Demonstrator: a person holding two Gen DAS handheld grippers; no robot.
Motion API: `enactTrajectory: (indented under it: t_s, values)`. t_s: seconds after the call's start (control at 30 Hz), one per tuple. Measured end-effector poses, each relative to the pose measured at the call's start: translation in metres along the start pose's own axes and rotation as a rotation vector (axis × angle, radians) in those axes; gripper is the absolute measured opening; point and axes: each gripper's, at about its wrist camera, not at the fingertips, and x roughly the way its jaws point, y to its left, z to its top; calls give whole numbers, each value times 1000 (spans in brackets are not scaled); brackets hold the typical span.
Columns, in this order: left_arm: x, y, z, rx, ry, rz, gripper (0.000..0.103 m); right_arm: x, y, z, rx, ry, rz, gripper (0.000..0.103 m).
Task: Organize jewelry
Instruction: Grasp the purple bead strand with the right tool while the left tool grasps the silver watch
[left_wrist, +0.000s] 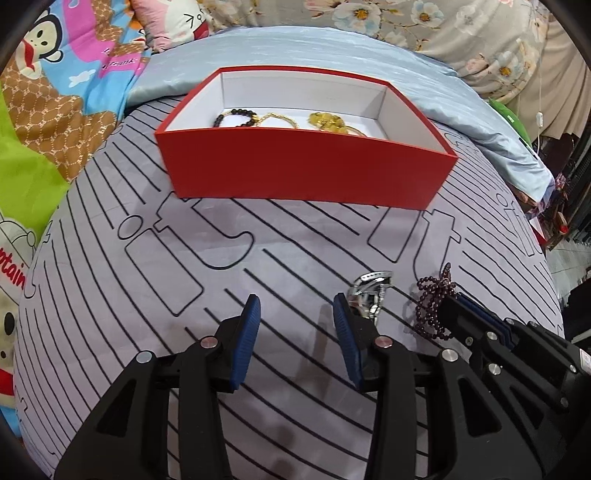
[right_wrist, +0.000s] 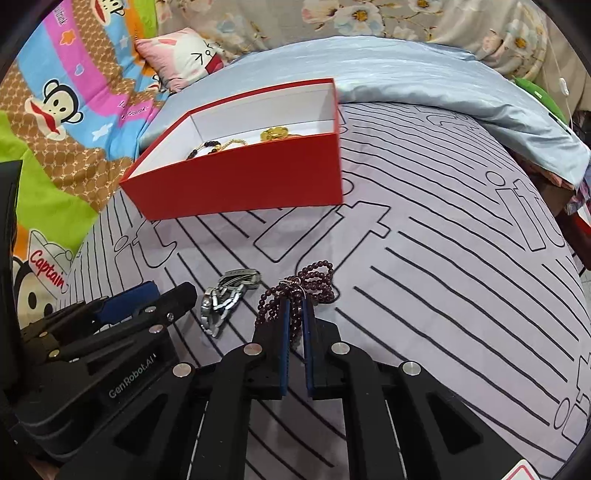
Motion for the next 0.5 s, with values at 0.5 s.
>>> enactTrajectory:
  t_s: [0.5]
  values:
    - [-4, -18, -1, 17, -16, -50, 54, -7, -22, 1, 52, -14, -7, 6]
